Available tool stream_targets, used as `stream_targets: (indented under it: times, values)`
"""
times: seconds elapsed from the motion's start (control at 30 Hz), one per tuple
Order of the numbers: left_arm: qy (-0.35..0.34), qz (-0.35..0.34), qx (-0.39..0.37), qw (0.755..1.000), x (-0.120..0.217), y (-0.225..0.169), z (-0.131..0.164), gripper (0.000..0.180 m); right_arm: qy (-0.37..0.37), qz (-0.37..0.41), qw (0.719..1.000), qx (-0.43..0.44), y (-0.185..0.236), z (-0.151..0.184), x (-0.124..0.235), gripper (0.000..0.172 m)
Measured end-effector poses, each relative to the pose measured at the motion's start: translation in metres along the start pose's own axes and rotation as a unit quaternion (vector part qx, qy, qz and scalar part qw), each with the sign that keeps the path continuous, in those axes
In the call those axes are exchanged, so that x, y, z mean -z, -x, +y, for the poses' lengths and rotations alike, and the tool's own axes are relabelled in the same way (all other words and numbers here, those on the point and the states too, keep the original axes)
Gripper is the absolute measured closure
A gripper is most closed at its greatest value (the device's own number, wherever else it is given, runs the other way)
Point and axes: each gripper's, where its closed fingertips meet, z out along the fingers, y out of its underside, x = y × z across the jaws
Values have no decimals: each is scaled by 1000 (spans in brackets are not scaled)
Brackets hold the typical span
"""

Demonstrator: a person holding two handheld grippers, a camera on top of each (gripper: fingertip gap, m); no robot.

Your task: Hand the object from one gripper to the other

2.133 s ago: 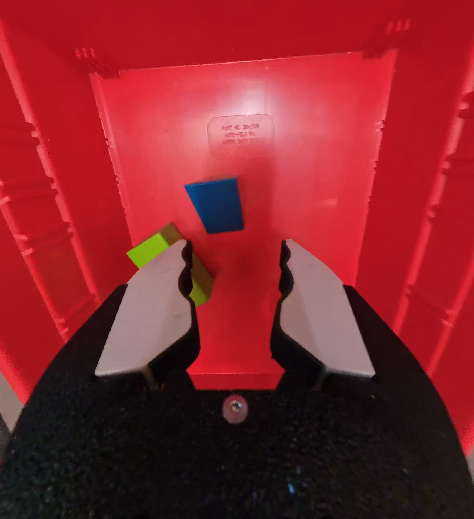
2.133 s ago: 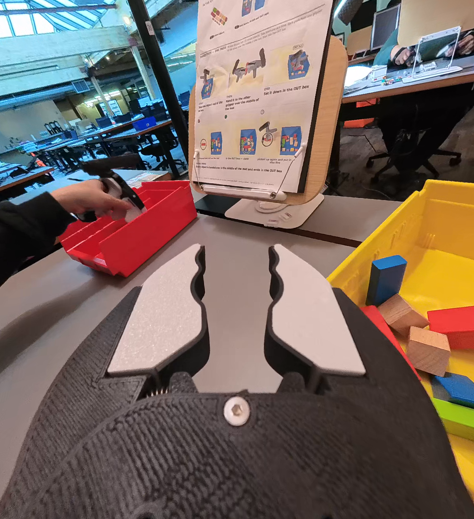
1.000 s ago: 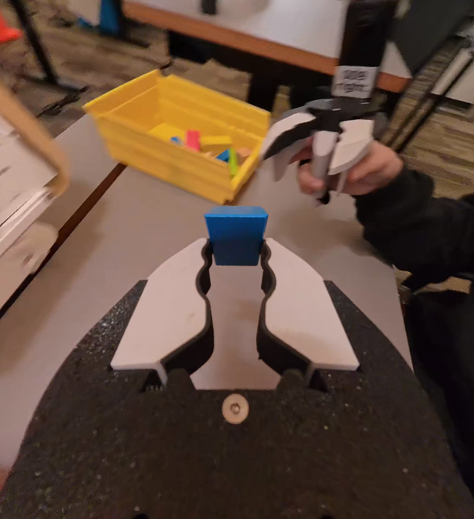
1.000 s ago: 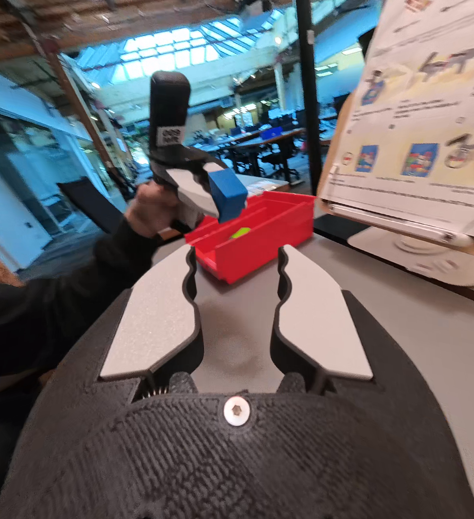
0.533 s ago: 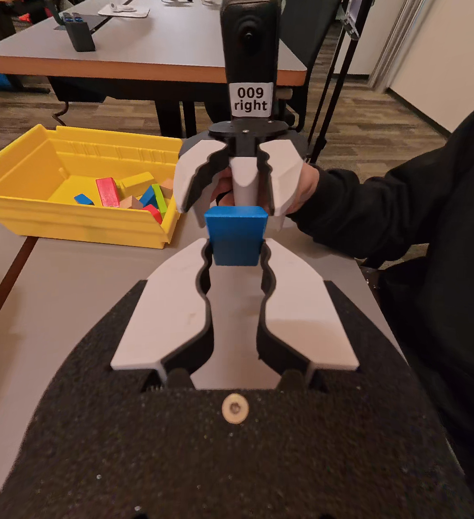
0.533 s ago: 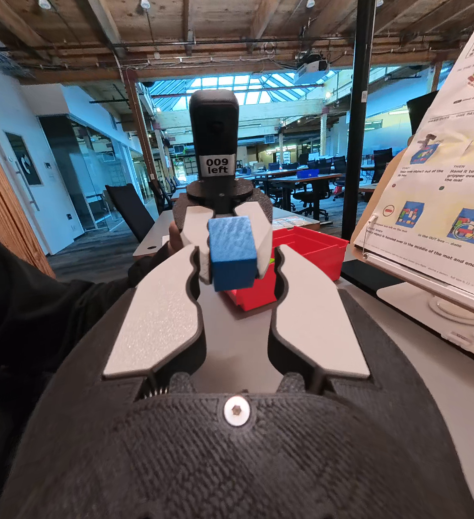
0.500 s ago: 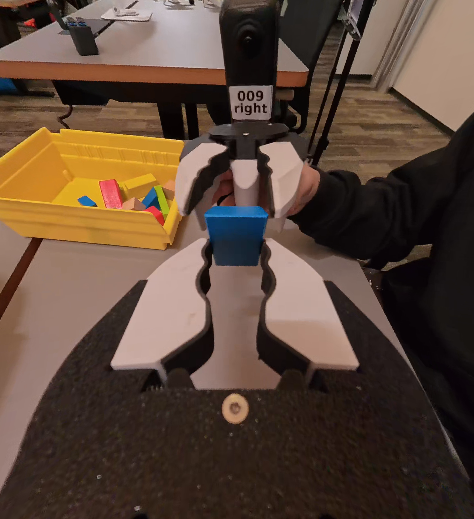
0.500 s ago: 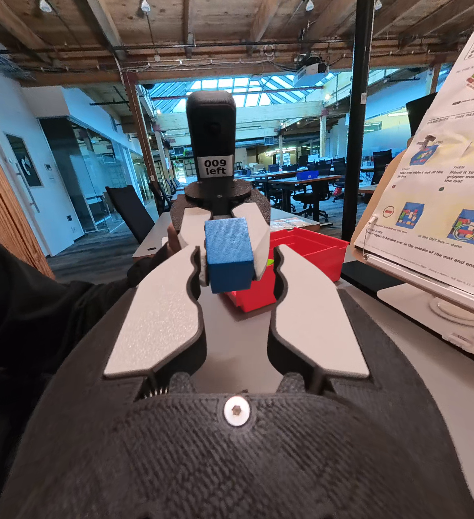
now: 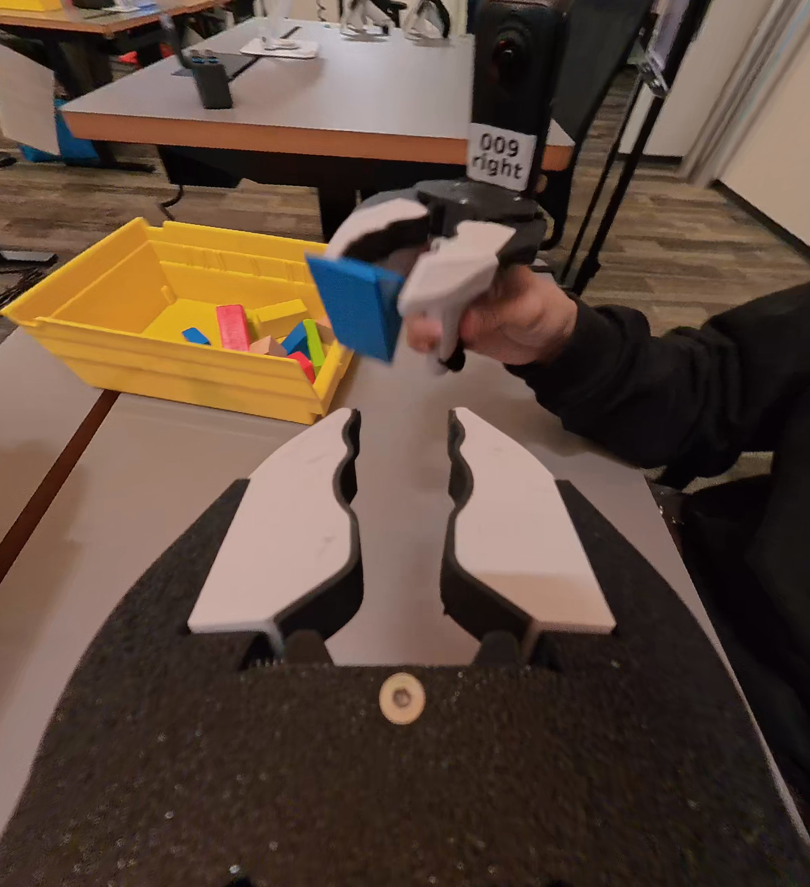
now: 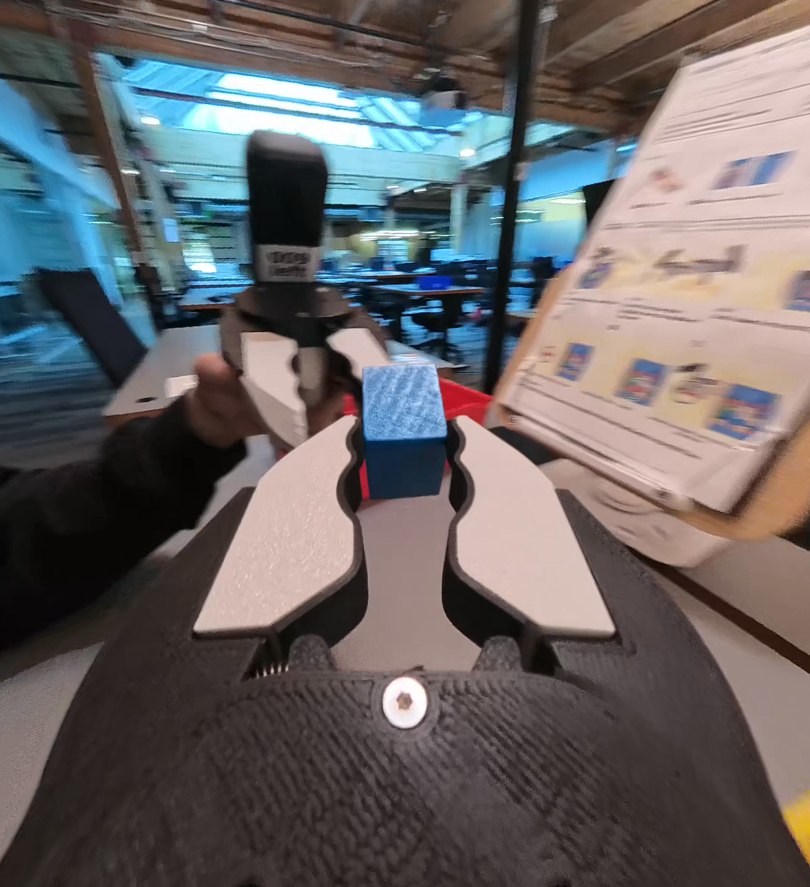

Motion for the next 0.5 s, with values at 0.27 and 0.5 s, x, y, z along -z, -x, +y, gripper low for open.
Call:
stream_targets:
  times: [0.27, 0.5]
  values:
    - [-11, -60, 44, 997, 33, 24, 5, 151, 66, 390, 918, -23, -147, 21, 155, 138]
    - [-22, -99, 68, 992, 60, 39, 10, 153, 144, 467, 872, -24, -191, 60, 188, 138]
